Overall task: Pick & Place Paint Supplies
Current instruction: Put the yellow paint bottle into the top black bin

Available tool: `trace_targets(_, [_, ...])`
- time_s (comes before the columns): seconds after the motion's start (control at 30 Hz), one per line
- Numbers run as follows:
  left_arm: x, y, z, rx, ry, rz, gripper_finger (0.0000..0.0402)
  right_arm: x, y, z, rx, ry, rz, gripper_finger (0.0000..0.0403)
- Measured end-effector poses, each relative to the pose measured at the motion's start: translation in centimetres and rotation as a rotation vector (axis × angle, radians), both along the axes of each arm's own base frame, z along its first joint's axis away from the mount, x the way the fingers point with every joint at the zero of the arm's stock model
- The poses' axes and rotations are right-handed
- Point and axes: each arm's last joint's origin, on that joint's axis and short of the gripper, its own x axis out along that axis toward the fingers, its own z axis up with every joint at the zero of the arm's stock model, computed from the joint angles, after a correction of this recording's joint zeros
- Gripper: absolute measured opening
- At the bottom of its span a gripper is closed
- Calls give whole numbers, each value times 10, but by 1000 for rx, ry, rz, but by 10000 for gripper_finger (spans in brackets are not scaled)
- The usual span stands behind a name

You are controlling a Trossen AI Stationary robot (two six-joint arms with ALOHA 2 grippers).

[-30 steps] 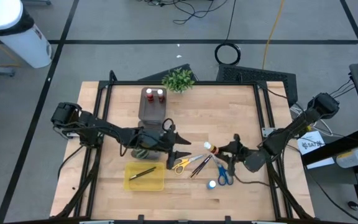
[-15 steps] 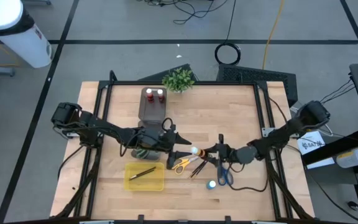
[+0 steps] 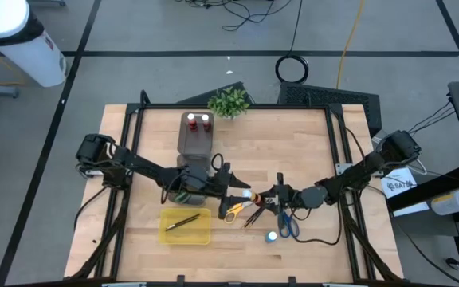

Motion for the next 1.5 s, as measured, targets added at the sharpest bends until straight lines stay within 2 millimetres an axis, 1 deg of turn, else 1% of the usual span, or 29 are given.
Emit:
trace_targets(0.07, [0, -1, 0, -3, -2, -15, 187, 0, 0, 0, -3, 4, 2, 105])
trace_targets(0.17, [0, -1, 0, -1, -1, -31, 134, 0, 0, 0, 2, 5, 0, 106])
trace_targets(0.2, [0, -1, 0, 1, -1, -31, 124, 0, 0, 0, 7, 5, -2, 107])
trace_targets(0.27, [0, -1, 0, 0, -1, -36, 124, 0, 0, 0, 7, 5, -3, 114])
trace_targets(0.33, [0, -1, 0, -1, -2, -39, 124, 0, 0, -1, 3, 7, -3, 129])
trace_targets(0.43, [-6, 1, 9, 25, 29, -36, 124, 0, 0, -1, -25, 23, 6, 160])
trace_targets(0.5, [-15, 4, 21, 45, 59, 13, 124, -3, 0, -1, -56, 44, 8, 180])
trace_targets(0.6, [-35, 10, 42, 84, 112, 124, 124, -7, -1, -1, -79, 92, 19, 203])
trace_targets(0.77, [-74, 25, 75, 173, 179, 324, 124, -15, -5, 8, -52, 123, 8, 223])
trace_targets(0.83, [-93, 36, 83, 204, 240, 427, 124, -17, -6, 10, -33, 127, 6, 226])
trace_targets(0.9, [-108, 49, 85, 211, 309, 550, 124, -18, -7, 12, -26, 126, 5, 227])
trace_targets(1.0, [-129, 70, 79, 190, 453, 693, 124, -18, -7, 10, -23, 136, 1, 227])
trace_targets(1.07, [-137, 84, 73, 155, 540, 772, 124, -18, -7, 11, -22, 134, 1, 225])
trace_targets(1.17, [-147, 104, 55, 111, 647, 862, 124, -18, -7, 11, -23, 135, 2, 223])
trace_targets(1.23, [-149, 115, 43, 50, 662, 856, 124, -18, -7, 11, -22, 134, 1, 222])
trace_targets(1.33, [-153, 128, 20, -27, 687, 830, 124, -18, -7, 10, -22, 138, 0, 223])
trace_targets(1.5, [-160, 139, -3, -104, 691, 814, 124, -18, -7, 10, -22, 138, -1, 221])
